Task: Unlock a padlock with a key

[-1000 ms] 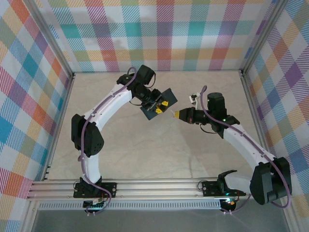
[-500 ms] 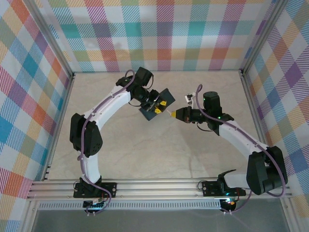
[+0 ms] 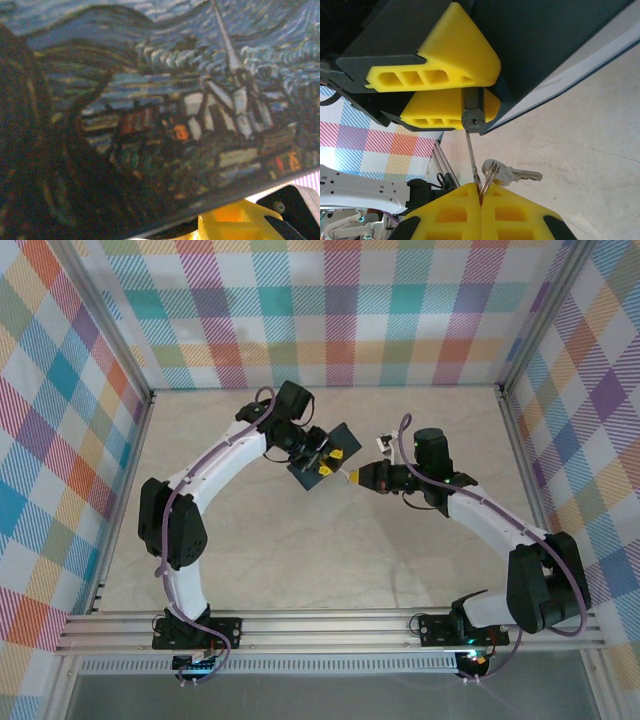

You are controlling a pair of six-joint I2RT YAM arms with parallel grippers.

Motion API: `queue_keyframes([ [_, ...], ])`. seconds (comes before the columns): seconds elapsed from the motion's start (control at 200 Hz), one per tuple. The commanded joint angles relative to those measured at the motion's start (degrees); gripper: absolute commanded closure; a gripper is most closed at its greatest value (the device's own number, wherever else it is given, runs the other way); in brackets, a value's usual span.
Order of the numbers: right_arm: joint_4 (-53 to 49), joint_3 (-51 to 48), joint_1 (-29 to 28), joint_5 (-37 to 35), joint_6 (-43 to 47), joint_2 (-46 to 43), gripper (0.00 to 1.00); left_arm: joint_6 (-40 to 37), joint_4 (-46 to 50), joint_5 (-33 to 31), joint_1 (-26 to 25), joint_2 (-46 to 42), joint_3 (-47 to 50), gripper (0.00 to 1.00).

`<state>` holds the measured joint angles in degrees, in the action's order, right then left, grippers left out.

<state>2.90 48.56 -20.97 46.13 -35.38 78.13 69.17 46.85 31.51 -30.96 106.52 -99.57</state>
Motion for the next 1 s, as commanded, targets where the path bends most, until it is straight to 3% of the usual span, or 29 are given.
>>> queue_keyframes([
  [0.0, 1.9, 1.8, -0.4, 0.6, 0.6, 0.3, 1.00, -0.2, -2.4, 1.6, 0.6, -3.5, 0.3, 0.98],
  [0.995, 0.8, 3.3, -1.5, -1.1, 1.6, 2.6, 1.00, 1.1, -4.7, 2.7, 1.1, -5.4, 2.9, 0.99],
])
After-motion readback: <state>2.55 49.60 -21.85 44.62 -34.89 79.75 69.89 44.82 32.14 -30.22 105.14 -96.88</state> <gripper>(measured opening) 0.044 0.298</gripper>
